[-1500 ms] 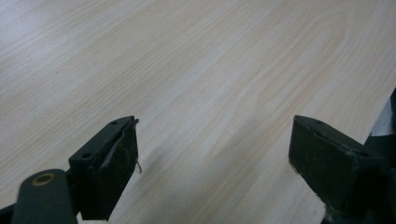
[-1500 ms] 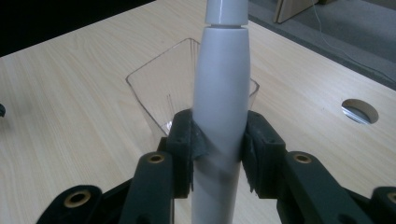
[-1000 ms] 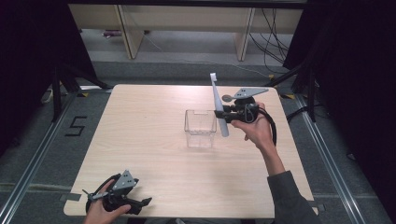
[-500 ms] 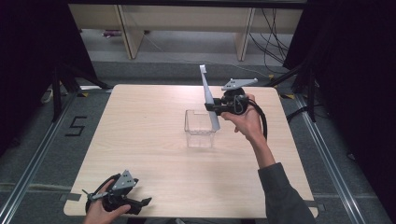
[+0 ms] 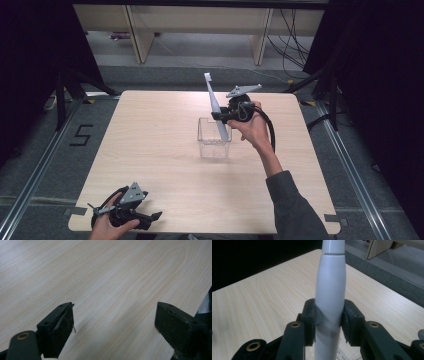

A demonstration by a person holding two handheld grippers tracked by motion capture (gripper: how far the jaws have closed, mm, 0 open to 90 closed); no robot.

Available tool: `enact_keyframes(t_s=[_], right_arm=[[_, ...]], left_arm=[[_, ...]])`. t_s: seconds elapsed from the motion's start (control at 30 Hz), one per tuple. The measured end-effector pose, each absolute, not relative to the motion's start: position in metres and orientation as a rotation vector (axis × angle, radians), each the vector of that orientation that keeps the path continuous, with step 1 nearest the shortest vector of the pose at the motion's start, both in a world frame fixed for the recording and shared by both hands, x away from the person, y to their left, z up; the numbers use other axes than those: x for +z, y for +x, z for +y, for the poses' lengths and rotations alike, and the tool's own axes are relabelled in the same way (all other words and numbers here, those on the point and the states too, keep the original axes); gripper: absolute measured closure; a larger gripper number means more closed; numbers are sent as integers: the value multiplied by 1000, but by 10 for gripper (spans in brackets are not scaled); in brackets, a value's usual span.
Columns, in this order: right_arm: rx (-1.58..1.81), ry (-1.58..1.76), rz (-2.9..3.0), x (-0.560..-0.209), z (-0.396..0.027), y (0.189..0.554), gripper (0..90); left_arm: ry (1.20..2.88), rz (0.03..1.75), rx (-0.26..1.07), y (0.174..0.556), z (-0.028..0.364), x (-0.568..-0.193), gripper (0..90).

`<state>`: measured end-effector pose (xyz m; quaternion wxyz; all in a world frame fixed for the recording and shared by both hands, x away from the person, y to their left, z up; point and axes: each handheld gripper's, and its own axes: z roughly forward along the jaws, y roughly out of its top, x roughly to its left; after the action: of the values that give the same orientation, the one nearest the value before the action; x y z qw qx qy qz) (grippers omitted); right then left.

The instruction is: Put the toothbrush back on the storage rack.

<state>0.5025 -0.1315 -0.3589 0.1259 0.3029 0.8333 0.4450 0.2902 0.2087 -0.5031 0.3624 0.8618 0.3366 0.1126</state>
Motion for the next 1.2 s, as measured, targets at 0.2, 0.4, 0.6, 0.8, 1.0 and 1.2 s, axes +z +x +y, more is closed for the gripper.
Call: enact_keyframes(t_s=[0.2,0.4,0.6,0.8,1.0,1.2], right_arm=[[1217,860,2456,-369,-123,509,669],[1172,869,2484,-382,-115,513,669],[1114,891,2533,-392,-109,515,669],[1070,909,2576,-402,-107,517,669],[1000,961,2595,-407,-105,519,668],[940,946,2622,-412,-103,521,669]], left_arm=[[2219,869,288,290,209,-503,153],[2219,870,289,290,209,-503,153],[2214,875,290,289,209,-503,154],[2215,872,291,289,209,-503,154],[2209,869,293,290,209,-504,154],[2217,869,291,289,210,-503,154]])
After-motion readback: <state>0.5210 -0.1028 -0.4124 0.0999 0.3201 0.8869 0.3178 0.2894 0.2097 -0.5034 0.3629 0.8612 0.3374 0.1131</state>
